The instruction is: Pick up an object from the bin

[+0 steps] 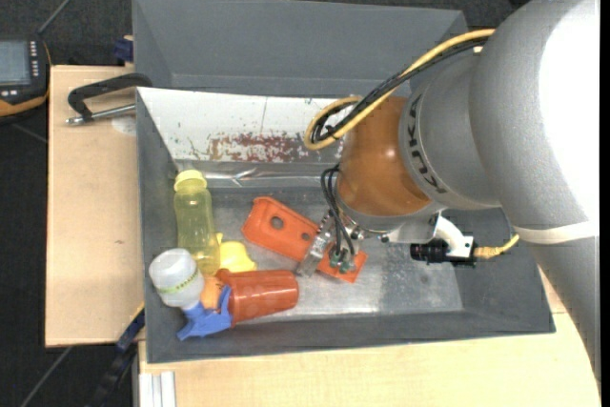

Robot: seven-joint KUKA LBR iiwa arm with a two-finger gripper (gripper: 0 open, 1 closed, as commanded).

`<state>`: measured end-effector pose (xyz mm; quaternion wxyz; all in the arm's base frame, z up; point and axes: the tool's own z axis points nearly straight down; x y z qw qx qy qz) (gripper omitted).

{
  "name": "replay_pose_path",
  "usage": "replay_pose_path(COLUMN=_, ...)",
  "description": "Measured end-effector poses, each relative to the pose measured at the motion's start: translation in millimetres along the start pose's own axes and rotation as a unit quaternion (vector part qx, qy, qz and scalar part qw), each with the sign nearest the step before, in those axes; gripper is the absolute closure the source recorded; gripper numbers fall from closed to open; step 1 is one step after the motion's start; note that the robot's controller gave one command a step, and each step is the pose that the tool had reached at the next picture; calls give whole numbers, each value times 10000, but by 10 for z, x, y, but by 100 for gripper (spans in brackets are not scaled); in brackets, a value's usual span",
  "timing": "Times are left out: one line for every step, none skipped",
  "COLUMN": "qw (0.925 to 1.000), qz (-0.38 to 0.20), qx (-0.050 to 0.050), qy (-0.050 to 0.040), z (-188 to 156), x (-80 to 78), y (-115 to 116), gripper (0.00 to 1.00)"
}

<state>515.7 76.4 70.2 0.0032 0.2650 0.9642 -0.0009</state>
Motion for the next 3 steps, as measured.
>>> replay_pose_path(qw=10000, qz=-1, qx=0, qy=0, z=0, x=0, y=0, gripper=100)
replay_pose_path(qw=10000, qz=-3, qx=5, qy=8, z=-46, x=6, y=-3, gripper=100)
replay_pose_path(qw=10000, qz=-6, qx=19, qy=27, z=-239, x=16, y=-11, gripper=100)
